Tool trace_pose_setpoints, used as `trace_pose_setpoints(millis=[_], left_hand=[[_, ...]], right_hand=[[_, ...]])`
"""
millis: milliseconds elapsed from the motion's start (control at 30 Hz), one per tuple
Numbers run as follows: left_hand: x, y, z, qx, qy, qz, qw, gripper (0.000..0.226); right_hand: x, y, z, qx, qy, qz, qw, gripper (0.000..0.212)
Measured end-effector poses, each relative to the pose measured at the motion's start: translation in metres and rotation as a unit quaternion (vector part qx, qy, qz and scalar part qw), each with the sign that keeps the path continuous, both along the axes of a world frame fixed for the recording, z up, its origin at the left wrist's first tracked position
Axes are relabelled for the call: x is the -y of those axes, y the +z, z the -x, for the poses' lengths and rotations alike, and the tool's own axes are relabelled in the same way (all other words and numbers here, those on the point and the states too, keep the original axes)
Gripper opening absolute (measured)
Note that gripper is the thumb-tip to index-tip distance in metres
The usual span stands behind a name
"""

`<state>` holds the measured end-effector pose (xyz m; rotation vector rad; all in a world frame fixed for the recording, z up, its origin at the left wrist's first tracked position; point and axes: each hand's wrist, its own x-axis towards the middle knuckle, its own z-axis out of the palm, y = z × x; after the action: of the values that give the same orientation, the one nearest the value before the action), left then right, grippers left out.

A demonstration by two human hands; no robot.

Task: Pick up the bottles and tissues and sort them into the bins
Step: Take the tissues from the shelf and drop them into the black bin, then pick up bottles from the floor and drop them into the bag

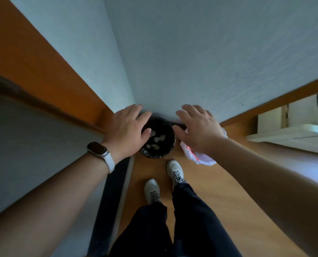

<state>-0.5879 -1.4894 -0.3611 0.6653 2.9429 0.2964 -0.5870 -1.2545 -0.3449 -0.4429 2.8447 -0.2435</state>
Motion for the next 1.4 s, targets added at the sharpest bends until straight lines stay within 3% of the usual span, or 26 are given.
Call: trace_pose_setpoints(millis=[300, 567, 1067, 1400], left_hand=[[-0.022, 0.138, -0.020, -0.085, -0.041, -0.032, 0.995, 0.050], [-0.077, 0.206, -0.041, -0.128, -0.101, -0.046, 0.986, 0.055], [-0.354, 0.284, -0.119, -0.197, -0.268, -0.077, 0.940, 0.048], [-0.535, 0.305, -0.209, -0.192, -0.379, -0.126, 0.896, 0.045]], right_hand=[[-0.034, 0.145, -0.048, -0.084, -0.067, -0.028, 0.994, 0.052], [-0.100, 0.232, -0.110, -0.140, -0.147, -0.035, 0.979, 0.051], [-0.332, 0.302, -0.280, -0.190, -0.318, -0.028, 0.929, 0.053], [-0.466, 0.298, -0.419, -0.213, -0.451, -0.026, 0.866, 0.061]])
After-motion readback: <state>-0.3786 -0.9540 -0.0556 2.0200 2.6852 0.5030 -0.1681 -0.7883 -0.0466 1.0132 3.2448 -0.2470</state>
